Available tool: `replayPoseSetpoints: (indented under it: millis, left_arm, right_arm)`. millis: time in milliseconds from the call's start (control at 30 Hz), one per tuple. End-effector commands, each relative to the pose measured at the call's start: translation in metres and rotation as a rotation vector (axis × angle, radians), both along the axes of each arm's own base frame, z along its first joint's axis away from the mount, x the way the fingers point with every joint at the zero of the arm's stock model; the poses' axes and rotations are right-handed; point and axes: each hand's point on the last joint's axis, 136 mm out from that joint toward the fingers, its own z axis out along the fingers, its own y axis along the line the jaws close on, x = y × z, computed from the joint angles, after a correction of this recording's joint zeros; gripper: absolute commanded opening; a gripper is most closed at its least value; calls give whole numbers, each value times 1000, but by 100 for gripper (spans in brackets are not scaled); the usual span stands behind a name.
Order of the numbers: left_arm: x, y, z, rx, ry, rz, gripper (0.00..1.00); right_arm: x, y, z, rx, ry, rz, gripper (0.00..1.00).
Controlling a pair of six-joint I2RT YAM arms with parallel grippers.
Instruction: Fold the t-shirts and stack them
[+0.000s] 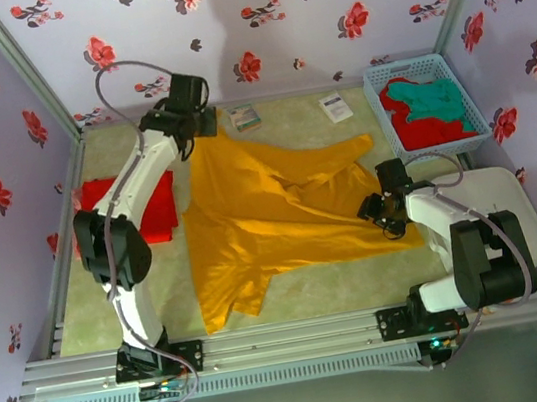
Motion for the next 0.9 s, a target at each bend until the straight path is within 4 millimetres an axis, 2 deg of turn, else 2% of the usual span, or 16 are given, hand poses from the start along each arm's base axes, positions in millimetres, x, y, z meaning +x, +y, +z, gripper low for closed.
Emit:
replayPoseSetpoints:
  millis: [0, 67, 167, 267, 367, 400, 467, 533, 567, 633, 733, 867]
  left_arm:
    - [20, 14, -1, 56, 17, -9, 0]
    - [34, 21, 4, 53, -6, 5, 0]
    - [53, 36, 0, 42, -12, 49, 0]
    - [65, 57, -20, 6, 29, 132, 3]
    - [77, 72, -50, -18, 67, 186, 8]
    - [81, 77, -62, -17, 84, 201, 11]
    - [84, 89, -86, -17, 139, 238, 31]
    - [81, 101, -104, -21, 200, 278, 40]
    - [79, 105, -110, -29, 220, 288, 42]
    - [71, 109, -118, -41, 251, 304, 54]
    - [54, 105, -110, -65, 265, 294, 61]
    - [23, 95, -97, -92, 273, 271, 64]
  right_arm:
    - [-23, -15, -16, -72, 110, -1, 62]
    - [-24, -16, -17, -69, 114, -3, 62]
    - [-23, -14, -16, -57, 107, -2, 62]
    - [-21, -12, -14, -47, 97, 1, 62]
    - [-18, -9, -12, -30, 84, 5, 62]
    - [-17, -8, -11, -21, 80, 9, 63]
    - [-15, -5, -9, -6, 75, 20, 65]
    - [-12, -2, -5, 7, 61, 23, 66]
    - [-10, -2, -4, 8, 54, 23, 66]
    - [-8, -1, 1, 12, 39, 24, 68]
    - [-3, 1, 12, 22, 18, 32, 71]
    - [13, 2, 33, 20, -47, 38, 77]
